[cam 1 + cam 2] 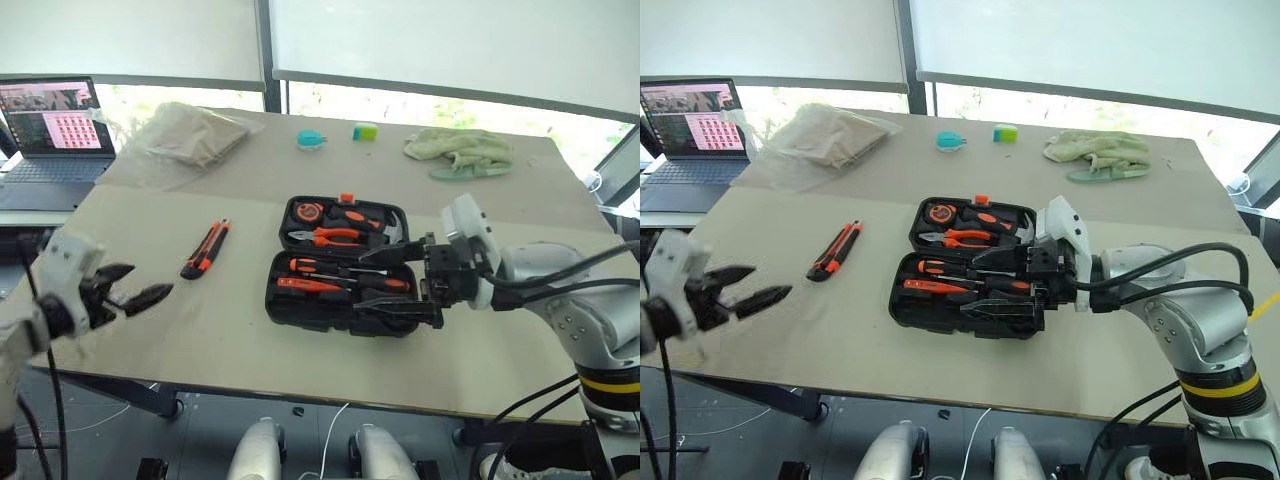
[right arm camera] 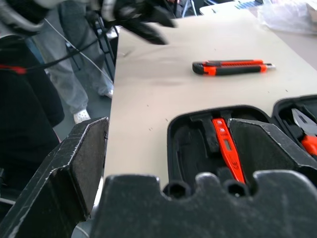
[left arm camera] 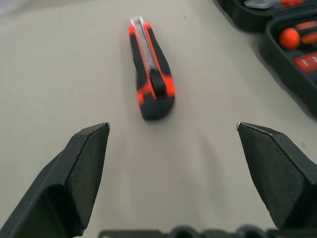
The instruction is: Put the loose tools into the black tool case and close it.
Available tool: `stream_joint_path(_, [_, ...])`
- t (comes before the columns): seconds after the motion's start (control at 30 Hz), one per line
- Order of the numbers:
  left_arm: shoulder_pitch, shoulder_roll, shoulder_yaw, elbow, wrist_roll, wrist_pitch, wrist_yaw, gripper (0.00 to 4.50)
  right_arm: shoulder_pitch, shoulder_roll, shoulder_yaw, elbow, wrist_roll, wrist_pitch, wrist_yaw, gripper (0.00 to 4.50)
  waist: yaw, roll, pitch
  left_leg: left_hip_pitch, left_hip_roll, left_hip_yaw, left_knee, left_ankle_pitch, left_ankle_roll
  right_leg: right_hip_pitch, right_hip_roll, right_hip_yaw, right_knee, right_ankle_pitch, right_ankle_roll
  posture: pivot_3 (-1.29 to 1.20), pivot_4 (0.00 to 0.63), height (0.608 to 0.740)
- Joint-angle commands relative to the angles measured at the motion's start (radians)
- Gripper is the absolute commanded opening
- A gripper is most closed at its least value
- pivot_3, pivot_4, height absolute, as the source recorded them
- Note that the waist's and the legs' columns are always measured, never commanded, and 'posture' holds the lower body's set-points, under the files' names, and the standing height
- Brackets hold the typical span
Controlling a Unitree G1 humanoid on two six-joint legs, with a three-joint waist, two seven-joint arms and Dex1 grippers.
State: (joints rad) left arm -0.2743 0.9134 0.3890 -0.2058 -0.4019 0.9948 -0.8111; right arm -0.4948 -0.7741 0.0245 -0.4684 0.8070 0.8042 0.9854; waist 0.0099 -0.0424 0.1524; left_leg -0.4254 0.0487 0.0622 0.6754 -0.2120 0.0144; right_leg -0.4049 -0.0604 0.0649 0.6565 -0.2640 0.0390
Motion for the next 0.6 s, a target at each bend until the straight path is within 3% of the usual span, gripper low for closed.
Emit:
stream_joint_path(0.03, [-0.21,0.018,-0.199,0.175,0.064,0.07,0.042,4.42,0.015,-0.007,-0.032,-0.061,0.021,0.007,-0.024,4.5,-0.001,0.0,0.0,0.0,0.0,0.001,-0.001,0.0,0.0,0.0,0.0,0.0,0.0,0.0,0.0,0.0,0.15,0.74])
stream_joint_path(0.17, [-0.363,0.005,-0.393,0.308,0.13,0.055,0.015,4.42,0.034,0.003,-0.046,-0.096,0.035,0.02,-0.066,4.5,-0.012,-0.001,0.0,-0.002,-0.001,0.003,-0.002,0.0,0.0,-0.002,0.002,0.0,0.0,0.0,0.0,0.0,0.15,0.74])
stream_joint_path(0.33, [-0.464,-0.055,-0.522,0.474,0.206,0.023,0.045,4.42,0.056,0.005,-0.054,-0.128,0.046,0.022,-0.104,4.5,-0.021,-0.001,0.0,-0.012,0.0,0.003,-0.003,0.0,0.0,-0.014,0.003,0.001,0.003,0.0,0.0,0.0,0.15,0.74])
stream_joint_path(0.6, [-0.556,-0.126,-0.601,0.713,0.301,-0.076,0.038,4.42,0.083,-0.003,-0.066,-0.144,0.06,0.026,-0.133,4.5,-0.02,-0.001,0.0,-0.016,-0.001,0.004,0.002,0.0,0.0,-0.016,0.003,0.001,0.007,0.0,0.0,0.0,0.15,0.74])
